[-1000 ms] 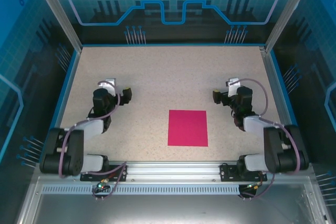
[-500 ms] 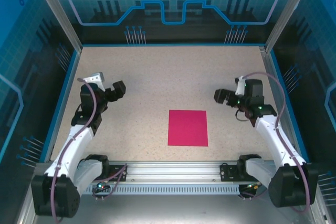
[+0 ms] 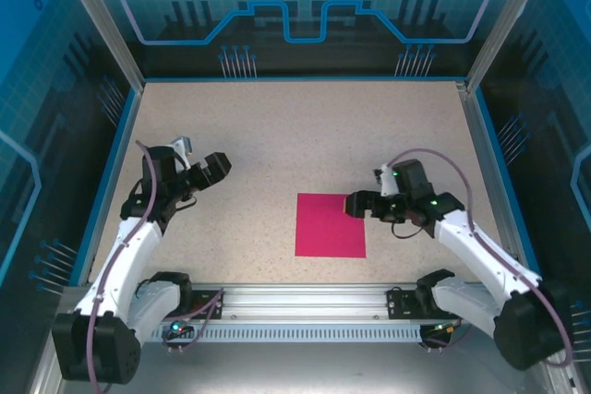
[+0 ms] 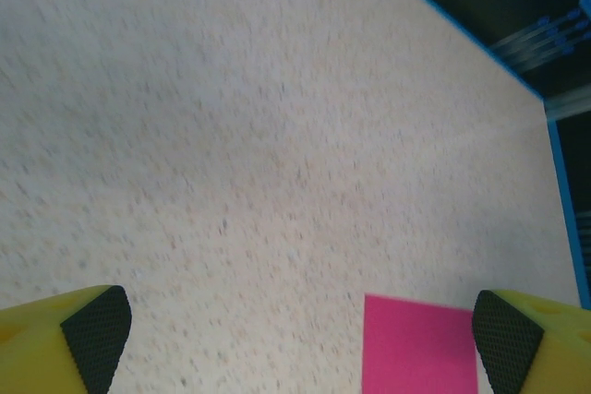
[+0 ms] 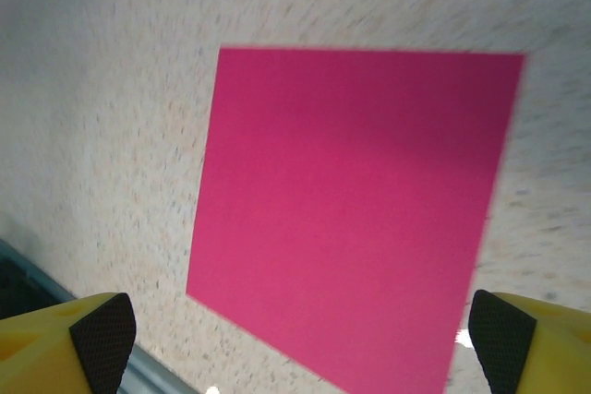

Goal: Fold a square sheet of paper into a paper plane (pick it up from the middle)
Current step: Move the square sheet of paper to the center of the table.

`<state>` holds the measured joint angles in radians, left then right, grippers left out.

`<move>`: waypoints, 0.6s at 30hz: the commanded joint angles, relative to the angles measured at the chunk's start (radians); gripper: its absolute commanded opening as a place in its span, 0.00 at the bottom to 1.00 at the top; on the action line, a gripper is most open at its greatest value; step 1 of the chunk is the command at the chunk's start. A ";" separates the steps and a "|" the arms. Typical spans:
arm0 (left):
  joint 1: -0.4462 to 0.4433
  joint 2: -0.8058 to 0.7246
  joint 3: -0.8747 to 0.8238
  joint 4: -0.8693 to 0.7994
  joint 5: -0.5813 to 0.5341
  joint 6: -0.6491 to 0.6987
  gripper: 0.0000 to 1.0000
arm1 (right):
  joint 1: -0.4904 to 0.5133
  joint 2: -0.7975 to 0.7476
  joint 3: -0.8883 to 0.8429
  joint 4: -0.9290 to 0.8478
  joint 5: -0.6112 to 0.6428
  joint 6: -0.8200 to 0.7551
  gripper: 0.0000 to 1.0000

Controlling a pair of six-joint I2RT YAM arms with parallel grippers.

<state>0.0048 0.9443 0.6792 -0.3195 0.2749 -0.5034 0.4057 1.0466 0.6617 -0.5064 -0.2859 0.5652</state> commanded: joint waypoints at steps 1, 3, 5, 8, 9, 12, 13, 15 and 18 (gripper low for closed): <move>0.009 0.053 0.074 -0.097 0.144 -0.049 0.98 | 0.109 0.085 0.081 -0.044 0.127 0.077 0.96; 0.009 0.081 0.095 -0.132 0.171 -0.045 0.99 | 0.170 0.141 0.104 -0.026 0.158 0.092 0.96; 0.009 0.096 0.105 -0.147 0.195 -0.025 0.98 | 0.221 0.203 0.135 -0.021 0.183 0.109 0.96; 0.008 0.099 0.093 -0.130 0.221 -0.037 0.99 | 0.285 0.313 0.192 -0.055 0.260 0.164 0.95; 0.004 0.102 0.084 -0.119 0.244 -0.043 0.99 | 0.301 0.350 0.205 -0.044 0.250 0.168 0.95; -0.012 0.104 0.063 -0.114 0.266 -0.041 0.99 | 0.348 0.451 0.263 -0.023 0.240 0.189 0.94; -0.020 0.103 0.050 -0.106 0.270 -0.039 0.99 | 0.362 0.484 0.282 -0.031 0.243 0.198 0.93; -0.041 0.105 0.023 -0.080 0.280 -0.042 0.99 | 0.387 0.541 0.313 -0.049 0.256 0.210 0.92; -0.078 0.113 0.003 -0.074 0.283 -0.039 0.98 | 0.410 0.586 0.319 -0.035 0.258 0.235 0.92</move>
<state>-0.0475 1.0496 0.7086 -0.4000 0.5117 -0.5262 0.7929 1.6077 0.9588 -0.5186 -0.0509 0.7544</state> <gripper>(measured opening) 0.986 0.918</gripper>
